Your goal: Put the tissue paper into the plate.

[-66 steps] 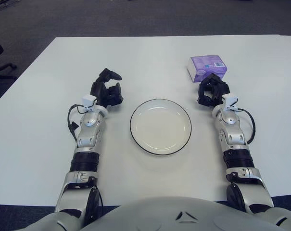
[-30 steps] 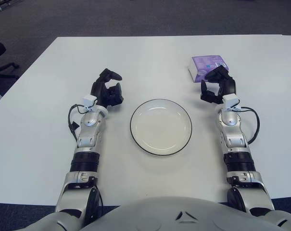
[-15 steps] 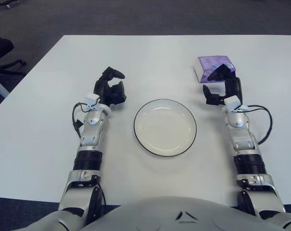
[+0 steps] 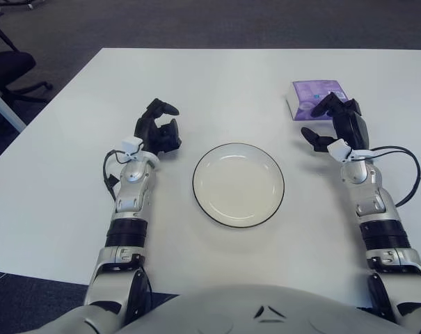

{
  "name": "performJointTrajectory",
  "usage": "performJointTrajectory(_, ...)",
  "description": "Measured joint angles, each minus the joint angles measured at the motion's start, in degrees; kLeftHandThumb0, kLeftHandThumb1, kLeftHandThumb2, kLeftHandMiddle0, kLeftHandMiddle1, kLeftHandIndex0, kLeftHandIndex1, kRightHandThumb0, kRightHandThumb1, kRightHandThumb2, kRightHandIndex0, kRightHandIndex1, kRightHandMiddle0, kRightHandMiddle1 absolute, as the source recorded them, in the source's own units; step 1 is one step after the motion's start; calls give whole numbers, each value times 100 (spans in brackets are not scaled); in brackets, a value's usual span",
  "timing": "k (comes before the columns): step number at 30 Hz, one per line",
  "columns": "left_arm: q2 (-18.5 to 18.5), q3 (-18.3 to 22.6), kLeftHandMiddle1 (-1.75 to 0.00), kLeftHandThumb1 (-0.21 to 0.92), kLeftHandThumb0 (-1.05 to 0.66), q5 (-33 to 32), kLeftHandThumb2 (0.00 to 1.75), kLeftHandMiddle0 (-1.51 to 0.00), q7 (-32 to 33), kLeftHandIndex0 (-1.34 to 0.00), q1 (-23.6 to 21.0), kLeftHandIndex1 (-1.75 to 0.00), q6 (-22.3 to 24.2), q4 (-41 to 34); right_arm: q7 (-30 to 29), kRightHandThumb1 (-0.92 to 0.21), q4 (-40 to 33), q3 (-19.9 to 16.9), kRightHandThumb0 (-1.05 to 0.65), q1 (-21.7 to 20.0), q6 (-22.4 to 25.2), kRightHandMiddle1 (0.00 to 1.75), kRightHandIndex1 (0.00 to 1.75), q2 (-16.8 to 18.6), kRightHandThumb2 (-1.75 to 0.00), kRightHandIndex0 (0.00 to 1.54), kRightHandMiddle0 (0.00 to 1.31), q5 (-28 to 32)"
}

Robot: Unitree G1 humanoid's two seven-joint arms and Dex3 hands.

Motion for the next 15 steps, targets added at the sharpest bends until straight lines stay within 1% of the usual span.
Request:
performJointTrajectory(1,4,3,-175,36,-46,0,126,-130,0,-58,9,-175,0,2,-68,-78,67,37,-64,-48,-45,139,111,-62,-71,29,3,-94)
performJointTrajectory(3,15,9,-175,36,-46,0,126,-130,0,-58,28,-175,0,3,-191,-84,167,106,-71,-137,-108,132,103,-176,-65,26,1,-245)
performJointTrajectory(6,35,11,-175,36,-46,0,126,-130,-1,-58,48,-175,0,9,-298,-89,301,192,-78,-282,-187,124,95,-339,-61,22,0,-424)
performJointTrajectory(10,48,10,-175,36,-46,1,126,-130,-1,-58,59,-175,1,14,-307,-91,423,292,-82,-470,-197,118,89,-558,-63,19,0,-555)
performJointTrajectory(15,51,7,-175,36,-47,5,127,-130,-1,-58,62,-175,0,14,-258,-92,493,388,-86,-677,-174,112,80,-762,-69,16,0,-683)
